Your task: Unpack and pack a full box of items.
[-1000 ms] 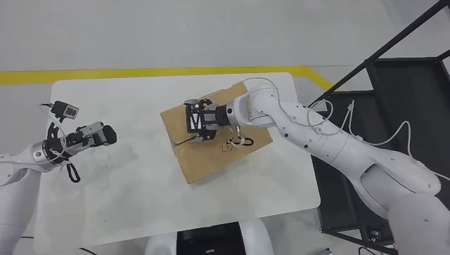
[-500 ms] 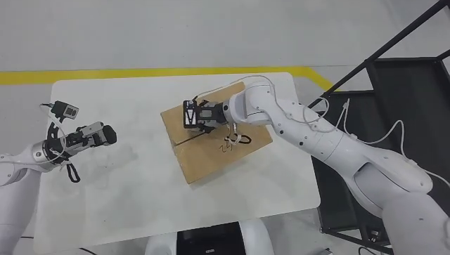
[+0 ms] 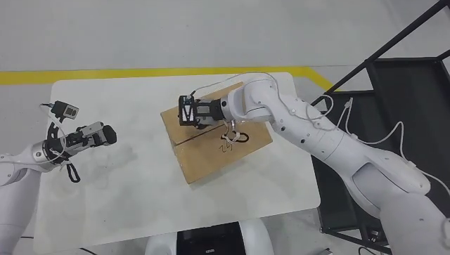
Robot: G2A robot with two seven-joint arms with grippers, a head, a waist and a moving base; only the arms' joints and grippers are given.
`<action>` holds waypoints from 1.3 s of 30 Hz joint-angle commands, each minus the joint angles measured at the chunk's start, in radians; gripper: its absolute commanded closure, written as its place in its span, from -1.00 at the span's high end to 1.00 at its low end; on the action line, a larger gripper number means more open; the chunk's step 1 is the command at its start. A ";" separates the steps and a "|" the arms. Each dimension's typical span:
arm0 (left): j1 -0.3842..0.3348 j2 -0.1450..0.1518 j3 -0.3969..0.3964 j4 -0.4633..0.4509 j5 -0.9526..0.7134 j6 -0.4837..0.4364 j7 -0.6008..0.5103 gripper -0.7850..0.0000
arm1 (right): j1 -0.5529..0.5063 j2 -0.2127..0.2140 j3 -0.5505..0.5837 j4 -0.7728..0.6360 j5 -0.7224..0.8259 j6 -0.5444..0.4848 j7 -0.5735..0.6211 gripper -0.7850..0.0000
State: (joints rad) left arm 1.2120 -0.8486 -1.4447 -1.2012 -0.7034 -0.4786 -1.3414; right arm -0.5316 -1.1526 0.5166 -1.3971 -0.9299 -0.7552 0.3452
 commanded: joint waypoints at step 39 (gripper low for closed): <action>0.000 0.000 0.000 0.000 0.000 0.000 0.000 1.00 | -0.030 -0.136 -0.040 0.087 -0.102 -0.122 -0.300 -1.00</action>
State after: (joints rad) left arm 1.2121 -0.8486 -1.4447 -1.2012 -0.7034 -0.4786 -1.3414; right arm -0.5622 -1.2835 0.4807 -1.3121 -1.0263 -0.8743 0.0461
